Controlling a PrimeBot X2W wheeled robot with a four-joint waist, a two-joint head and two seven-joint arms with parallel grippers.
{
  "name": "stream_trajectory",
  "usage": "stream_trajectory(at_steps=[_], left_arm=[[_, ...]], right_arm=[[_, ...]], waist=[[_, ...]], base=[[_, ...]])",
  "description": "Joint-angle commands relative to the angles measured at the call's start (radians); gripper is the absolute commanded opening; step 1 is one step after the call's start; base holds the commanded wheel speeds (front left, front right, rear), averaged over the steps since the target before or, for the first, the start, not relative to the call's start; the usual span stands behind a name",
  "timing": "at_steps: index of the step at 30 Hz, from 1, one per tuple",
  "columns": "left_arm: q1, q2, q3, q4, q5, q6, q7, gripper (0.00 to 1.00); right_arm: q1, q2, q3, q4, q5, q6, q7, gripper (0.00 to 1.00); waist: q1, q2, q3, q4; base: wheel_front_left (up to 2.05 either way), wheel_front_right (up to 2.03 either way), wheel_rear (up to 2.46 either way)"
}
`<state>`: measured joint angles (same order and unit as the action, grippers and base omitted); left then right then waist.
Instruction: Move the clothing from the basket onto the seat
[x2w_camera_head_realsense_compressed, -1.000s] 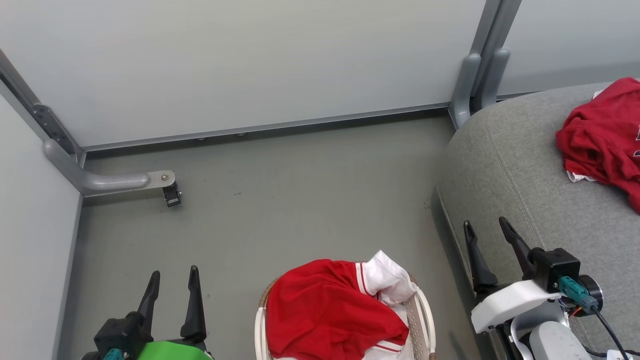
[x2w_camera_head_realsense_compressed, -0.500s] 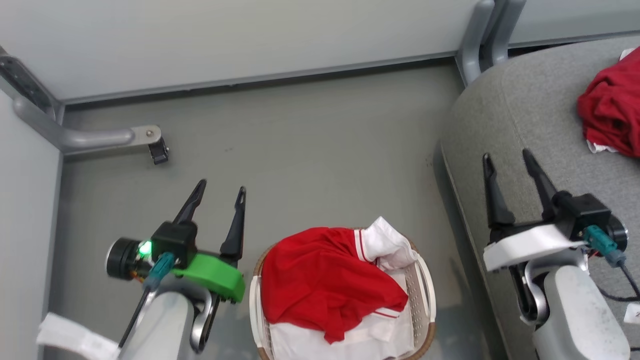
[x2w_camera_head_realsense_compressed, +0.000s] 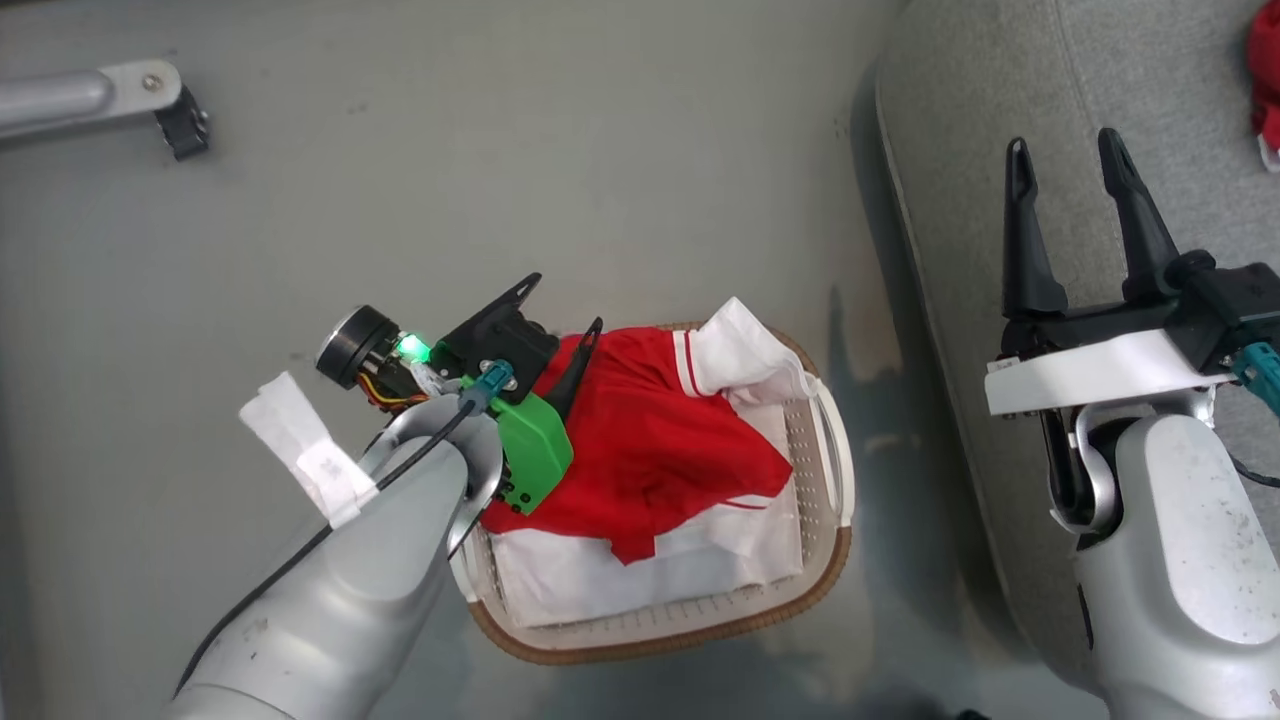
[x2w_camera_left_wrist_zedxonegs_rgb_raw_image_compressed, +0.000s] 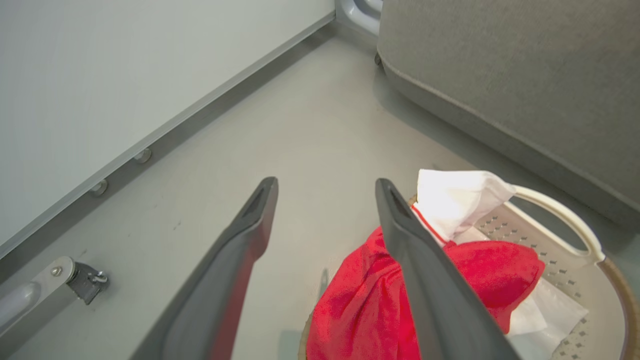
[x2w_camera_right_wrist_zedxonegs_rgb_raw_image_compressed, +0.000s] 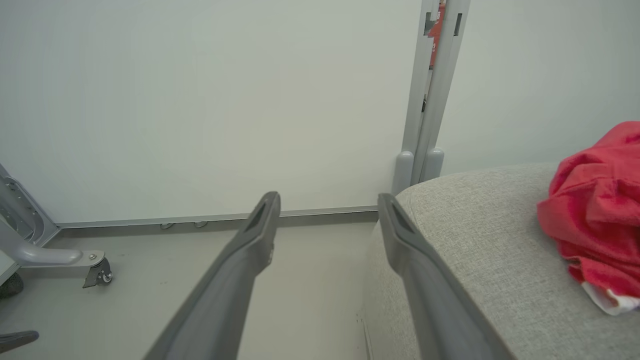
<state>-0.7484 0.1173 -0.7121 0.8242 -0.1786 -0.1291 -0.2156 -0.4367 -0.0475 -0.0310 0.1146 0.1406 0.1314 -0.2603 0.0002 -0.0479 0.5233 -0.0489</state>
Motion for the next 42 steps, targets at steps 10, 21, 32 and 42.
stream_trajectory(at_steps=[10,21,32,42], left_arm=[[-0.159,0.055,-0.256,0.163,-0.133,-0.003,0.049,1.0],[-0.255,0.081,-0.348,0.238,-0.234,-0.003,0.009,1.0],[-0.267,0.051,-0.374,0.256,-0.26,-0.001,-0.041,1.0],[-0.209,0.06,-0.384,0.207,-0.24,0.004,-0.05,1.0]], right_arm=[[-0.056,-0.002,0.055,-0.046,0.055,-0.001,-0.003,1.0],[-0.077,-0.002,0.081,-0.057,0.081,-0.001,-0.003,1.0],[-0.068,-0.002,0.07,-0.048,0.072,-0.001,-0.003,1.0],[-0.068,-0.002,0.073,-0.039,0.069,-0.001,-0.003,1.0]], waist=[[-0.0002,0.0,0.262,-0.146],[-0.0002,0.0,0.315,-0.168],[-0.0002,0.0,0.313,-0.147],[-0.0002,0.0,0.3,-0.136]], base=[[0.0,0.0,0.0],[0.0,0.0,0.0],[0.0,0.0,0.0],[0.0,0.0,0.0]])
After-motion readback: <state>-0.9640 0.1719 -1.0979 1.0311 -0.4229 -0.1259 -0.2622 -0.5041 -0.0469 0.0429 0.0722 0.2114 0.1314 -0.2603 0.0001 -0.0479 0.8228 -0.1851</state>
